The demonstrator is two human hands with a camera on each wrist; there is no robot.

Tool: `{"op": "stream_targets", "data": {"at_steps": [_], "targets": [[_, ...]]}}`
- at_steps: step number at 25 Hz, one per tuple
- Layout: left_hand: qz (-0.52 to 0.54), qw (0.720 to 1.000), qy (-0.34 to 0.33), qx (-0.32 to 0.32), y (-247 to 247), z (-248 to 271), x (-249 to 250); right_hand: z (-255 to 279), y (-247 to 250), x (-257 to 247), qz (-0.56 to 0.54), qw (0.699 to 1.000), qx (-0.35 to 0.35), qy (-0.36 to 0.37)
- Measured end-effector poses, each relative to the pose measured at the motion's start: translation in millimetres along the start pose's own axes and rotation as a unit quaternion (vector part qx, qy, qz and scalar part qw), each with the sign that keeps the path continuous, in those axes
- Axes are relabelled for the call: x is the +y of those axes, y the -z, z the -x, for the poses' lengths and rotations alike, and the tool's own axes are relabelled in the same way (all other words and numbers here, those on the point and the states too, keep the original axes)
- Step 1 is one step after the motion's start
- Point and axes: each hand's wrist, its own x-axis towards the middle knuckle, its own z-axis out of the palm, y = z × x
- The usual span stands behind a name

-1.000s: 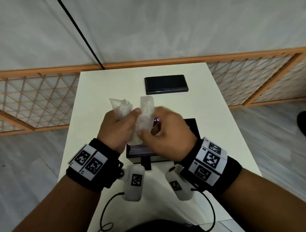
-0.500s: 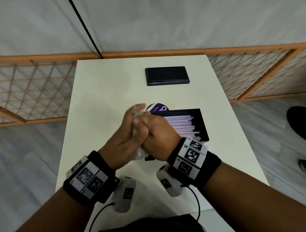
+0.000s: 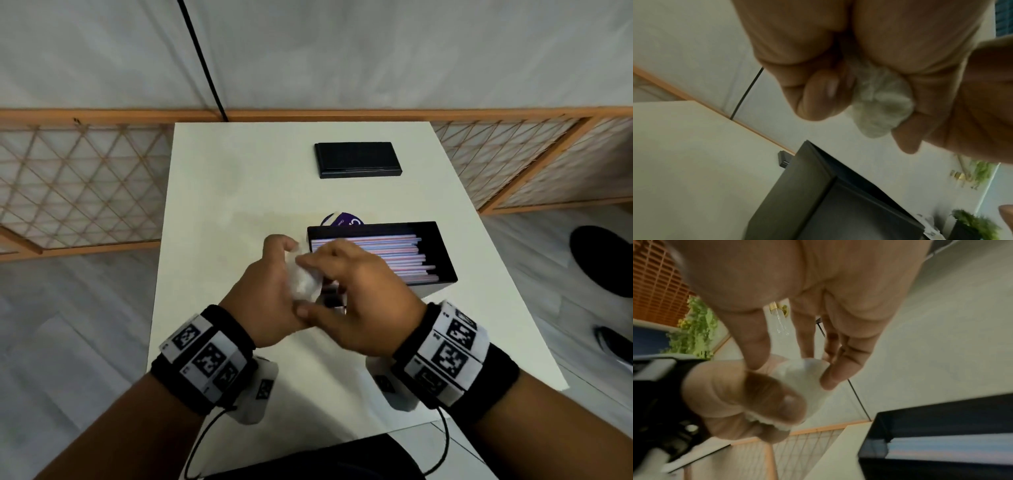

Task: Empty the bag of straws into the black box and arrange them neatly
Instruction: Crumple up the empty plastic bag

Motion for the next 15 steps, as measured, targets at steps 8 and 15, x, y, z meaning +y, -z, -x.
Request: {"op": "stream_targets", "data": {"at_steps": [8, 15], "targets": [[-0.023, 0.999, -0.032, 0.033, -41, 33, 41, 33, 16, 15, -0.21, 0.95, -0.204, -0.11], [-0.114, 0.991, -0.068, 0.033, -93, 51, 67, 70, -9, 51, -0.481, 0.795, -0.189, -0.317]]}}
